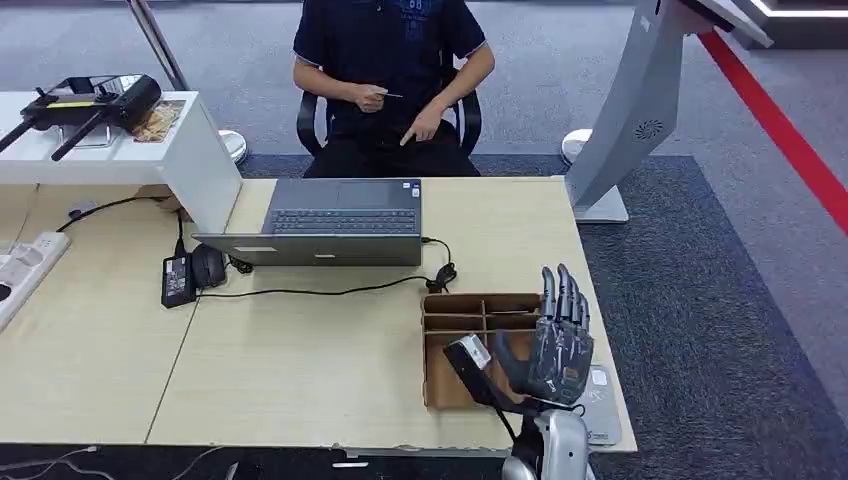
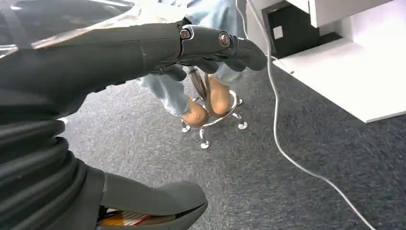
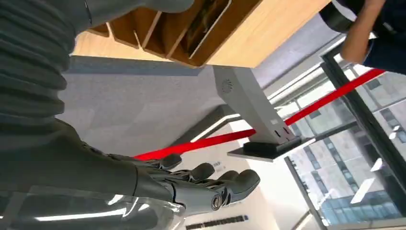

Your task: Pass the card to the sensor for recognition and then transmit it.

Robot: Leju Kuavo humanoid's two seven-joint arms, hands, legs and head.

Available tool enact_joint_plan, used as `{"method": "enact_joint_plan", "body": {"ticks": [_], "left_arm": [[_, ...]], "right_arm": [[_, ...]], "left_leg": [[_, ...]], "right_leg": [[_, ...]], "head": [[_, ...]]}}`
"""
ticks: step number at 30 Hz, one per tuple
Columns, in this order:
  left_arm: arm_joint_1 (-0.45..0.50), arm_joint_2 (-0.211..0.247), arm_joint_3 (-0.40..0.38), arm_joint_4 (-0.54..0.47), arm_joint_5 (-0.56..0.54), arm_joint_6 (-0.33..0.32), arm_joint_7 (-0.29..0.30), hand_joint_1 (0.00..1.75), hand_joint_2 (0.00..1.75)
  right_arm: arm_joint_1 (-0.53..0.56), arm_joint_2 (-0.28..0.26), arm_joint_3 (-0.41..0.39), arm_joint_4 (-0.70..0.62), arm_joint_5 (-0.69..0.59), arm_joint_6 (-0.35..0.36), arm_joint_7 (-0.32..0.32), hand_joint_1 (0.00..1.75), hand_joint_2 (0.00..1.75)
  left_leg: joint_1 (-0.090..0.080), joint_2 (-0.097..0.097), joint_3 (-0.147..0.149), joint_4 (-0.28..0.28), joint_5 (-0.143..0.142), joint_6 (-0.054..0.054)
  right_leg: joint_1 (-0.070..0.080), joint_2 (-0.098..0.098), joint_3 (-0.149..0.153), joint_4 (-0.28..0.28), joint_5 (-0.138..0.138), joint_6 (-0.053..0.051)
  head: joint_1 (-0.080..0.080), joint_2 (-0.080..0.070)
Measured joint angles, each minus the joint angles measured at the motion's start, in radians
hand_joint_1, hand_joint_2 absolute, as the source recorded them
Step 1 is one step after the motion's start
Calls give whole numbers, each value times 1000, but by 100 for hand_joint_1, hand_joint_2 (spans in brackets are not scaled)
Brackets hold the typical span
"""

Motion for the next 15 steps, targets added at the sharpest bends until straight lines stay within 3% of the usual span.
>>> {"method": "enact_joint_plan", "body": {"ticks": [7, 15], "left_arm": [[0, 1, 0, 2, 5, 0, -14, 0, 175], [-1, 7, 0, 5, 8, 0, -19, 0, 175]], "right_arm": [[-36, -61, 92, 2, 31, 0, 71, 0, 175], [-70, -120, 171, 23, 45, 0, 102, 0, 175]], "left_leg": [[0, 0, 0, 0, 0, 0], [0, 0, 0, 0, 0, 0]], "right_leg": [[0, 0, 0, 0, 0, 0], [0, 0, 0, 0, 0, 0]], "head": [[0, 0], [0, 0]]}}
